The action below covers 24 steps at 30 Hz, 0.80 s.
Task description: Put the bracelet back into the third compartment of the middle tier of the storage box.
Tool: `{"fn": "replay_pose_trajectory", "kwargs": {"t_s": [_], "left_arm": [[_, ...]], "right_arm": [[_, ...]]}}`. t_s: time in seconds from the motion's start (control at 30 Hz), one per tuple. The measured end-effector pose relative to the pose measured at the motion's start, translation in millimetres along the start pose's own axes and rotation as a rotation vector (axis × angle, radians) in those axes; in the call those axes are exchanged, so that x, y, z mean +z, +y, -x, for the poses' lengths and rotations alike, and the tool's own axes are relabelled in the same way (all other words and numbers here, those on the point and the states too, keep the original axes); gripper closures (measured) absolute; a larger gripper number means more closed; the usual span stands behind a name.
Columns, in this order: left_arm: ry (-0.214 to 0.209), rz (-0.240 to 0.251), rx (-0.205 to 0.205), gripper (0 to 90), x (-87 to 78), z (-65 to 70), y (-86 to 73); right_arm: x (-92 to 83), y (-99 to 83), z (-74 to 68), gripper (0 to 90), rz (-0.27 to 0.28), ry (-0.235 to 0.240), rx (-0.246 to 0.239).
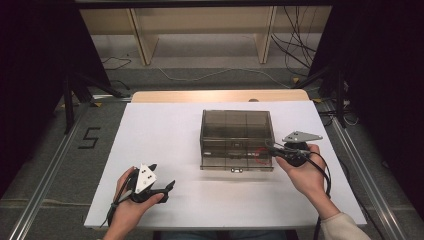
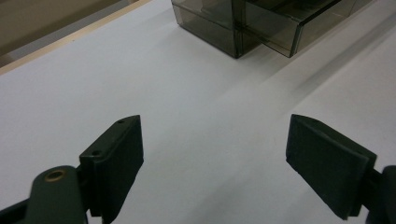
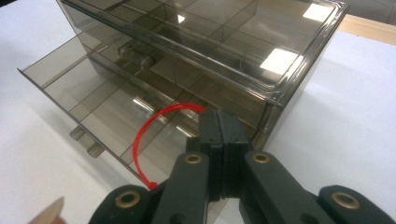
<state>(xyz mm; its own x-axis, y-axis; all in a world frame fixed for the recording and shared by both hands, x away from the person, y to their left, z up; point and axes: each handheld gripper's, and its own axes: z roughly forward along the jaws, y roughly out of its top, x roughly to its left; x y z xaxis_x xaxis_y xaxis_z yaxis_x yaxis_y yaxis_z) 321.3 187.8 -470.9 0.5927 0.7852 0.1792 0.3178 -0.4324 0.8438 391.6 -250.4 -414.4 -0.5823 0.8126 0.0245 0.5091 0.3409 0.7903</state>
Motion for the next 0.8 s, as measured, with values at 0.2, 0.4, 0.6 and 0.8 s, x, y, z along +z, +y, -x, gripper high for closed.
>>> {"fn": "replay_pose_trajectory", "kwargs": {"t_s": [0.2,0.4,0.6,0.8], "left_arm": [[0.0,0.0,0.001,18.7,-0.3,-0.2,0.0],[0.0,0.0,0.0,18.7,-0.3,-0.3,0.0],[0.001,0.002,-0.001,18.7,-0.3,-0.3,0.0],[0.0,0.0,-0.002,18.7,-0.2,-0.3,-0.1]], "right_arm": [[3.2,0.2,-1.2,90.0,-0.004,0.003,-0.012],[5.3,0.6,-2.7,90.0,-0.01,0.003,-0.017],[7.6,0.5,-3.3,90.0,-0.016,0.002,-0.017],[10.5,0.1,-2.9,90.0,-0.024,0.001,-0.021]]}}
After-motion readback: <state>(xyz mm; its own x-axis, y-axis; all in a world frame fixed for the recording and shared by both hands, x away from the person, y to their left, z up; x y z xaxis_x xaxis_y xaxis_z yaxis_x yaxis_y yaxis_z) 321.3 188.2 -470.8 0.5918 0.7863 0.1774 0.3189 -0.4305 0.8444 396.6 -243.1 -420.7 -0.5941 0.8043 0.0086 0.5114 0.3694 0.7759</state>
